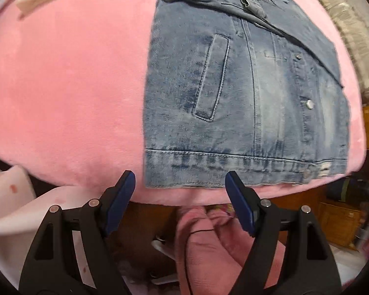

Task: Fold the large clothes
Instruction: 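Close the left tool on the hem while the right tool grips it too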

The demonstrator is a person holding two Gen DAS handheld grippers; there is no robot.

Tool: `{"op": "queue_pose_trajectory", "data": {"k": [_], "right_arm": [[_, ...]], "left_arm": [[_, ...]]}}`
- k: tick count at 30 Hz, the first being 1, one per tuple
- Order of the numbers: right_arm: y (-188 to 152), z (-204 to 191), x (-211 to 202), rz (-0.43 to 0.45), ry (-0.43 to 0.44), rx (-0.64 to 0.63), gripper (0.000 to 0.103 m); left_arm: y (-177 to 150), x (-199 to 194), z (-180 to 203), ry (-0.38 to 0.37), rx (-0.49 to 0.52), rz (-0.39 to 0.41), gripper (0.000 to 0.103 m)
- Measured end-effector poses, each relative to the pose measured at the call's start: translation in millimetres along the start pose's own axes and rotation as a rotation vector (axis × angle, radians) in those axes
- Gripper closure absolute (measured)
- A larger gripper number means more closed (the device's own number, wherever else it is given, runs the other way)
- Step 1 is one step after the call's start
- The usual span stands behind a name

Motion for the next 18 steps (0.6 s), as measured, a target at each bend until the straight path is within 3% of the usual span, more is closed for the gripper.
{"op": "queue_pose_trajectory", "data": {"k": [2,5,8,11,15,18], "right_arm": [[-0.4,5.9,12.2,-0.018,0.029,-0.047,0.015],[-1.9,13.9,29.5,-0.082,0.027,-0.090,0.016],[5.8,20.1,34.6,-0.072,0.064,-0.105,0.019],[18.2,27.8,38.7,-0.070,0.112,-0.058,0.022],[35.8,32.1,44.5,-0.095,0.166,0.012,0.040],[46.9,34.1,56.1,-0.132,0.159,0.025,0.043]], "left_arm": [[2.7,5.3,-7.8,-0.045,-0.001,-0.029,0.030],[6.8,14.1,-21.5,-0.013,-0.014,-0.062,0.030],[8.1,27.1,-30.2,-0.011,-0.033,-0.112,0.030],[4.4,44.9,-36.4,0.076,-0.001,-0.190,0.030],[4.4,53.0,-27.3,0.175,0.074,-0.186,0.030],[3.9,53.8,-19.0,0.210,0.116,-0.173,0.035]]}}
Point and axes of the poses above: each gripper's, at about its wrist camera, not at the fingertips, and x roughly the way its jaws point, z to its right, y to its top, the point moved 7 cm from there along x, roughly the way its jaws point, and after that the axes turned 10 degrees about -y, right-handed, at the moved point
